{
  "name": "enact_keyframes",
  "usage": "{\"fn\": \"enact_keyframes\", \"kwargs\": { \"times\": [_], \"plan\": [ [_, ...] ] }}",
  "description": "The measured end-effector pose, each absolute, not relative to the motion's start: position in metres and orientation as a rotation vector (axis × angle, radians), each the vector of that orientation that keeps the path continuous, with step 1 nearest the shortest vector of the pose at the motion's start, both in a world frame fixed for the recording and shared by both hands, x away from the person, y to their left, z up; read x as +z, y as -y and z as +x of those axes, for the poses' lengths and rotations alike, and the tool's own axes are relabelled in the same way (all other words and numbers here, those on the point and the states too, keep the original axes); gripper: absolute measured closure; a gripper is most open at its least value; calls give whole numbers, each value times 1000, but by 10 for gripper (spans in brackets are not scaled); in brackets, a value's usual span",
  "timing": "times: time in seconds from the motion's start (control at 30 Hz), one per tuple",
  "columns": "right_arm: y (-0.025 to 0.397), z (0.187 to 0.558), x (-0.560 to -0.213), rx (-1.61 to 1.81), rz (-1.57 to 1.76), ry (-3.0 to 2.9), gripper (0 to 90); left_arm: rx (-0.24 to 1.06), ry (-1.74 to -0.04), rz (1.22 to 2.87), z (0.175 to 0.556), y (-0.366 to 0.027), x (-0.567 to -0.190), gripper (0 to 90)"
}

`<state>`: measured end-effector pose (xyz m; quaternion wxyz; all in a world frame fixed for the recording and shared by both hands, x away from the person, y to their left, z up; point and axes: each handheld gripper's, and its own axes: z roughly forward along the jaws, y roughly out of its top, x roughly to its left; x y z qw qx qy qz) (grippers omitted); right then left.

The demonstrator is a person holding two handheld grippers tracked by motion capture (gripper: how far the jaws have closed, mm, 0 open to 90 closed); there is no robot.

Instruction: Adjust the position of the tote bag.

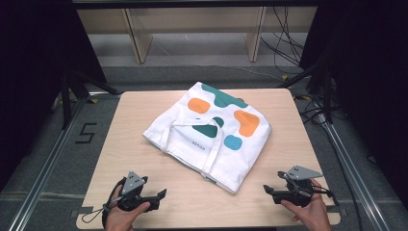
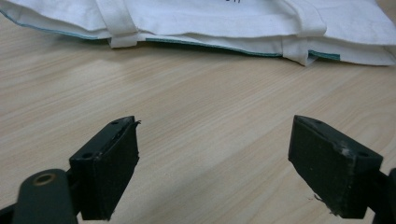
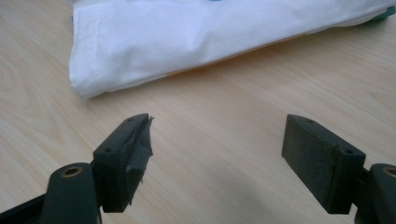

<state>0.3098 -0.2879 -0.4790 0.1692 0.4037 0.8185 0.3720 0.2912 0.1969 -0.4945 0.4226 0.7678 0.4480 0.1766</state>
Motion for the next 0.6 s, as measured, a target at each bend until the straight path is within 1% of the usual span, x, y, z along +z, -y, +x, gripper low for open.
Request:
{"fn": "enact_keyframes", "kwargs": {
  "times": [0.27,0.33,0.37,0.43,0.5,0.6],
  "plan": [
    [287,311,-479,1079,1125,-2342,256,439,-1115,1928,291,-196,-495,153],
    [287,311,-479,1073,1119,-2336,263,460,-1100,1933,291,-196,-494,154],
    [287,311,-479,1076,1120,-2339,263,458,-1091,1961,291,-198,-493,154],
    [283,308,-477,1075,1155,-2347,264,452,-1116,1926,291,-196,-494,154],
    [277,310,-474,1056,1065,-2355,276,450,-1115,1923,291,-197,-494,153],
    [271,311,-473,1074,1049,-2386,288,450,-1116,1927,291,-196,-494,154]
  ]
}}
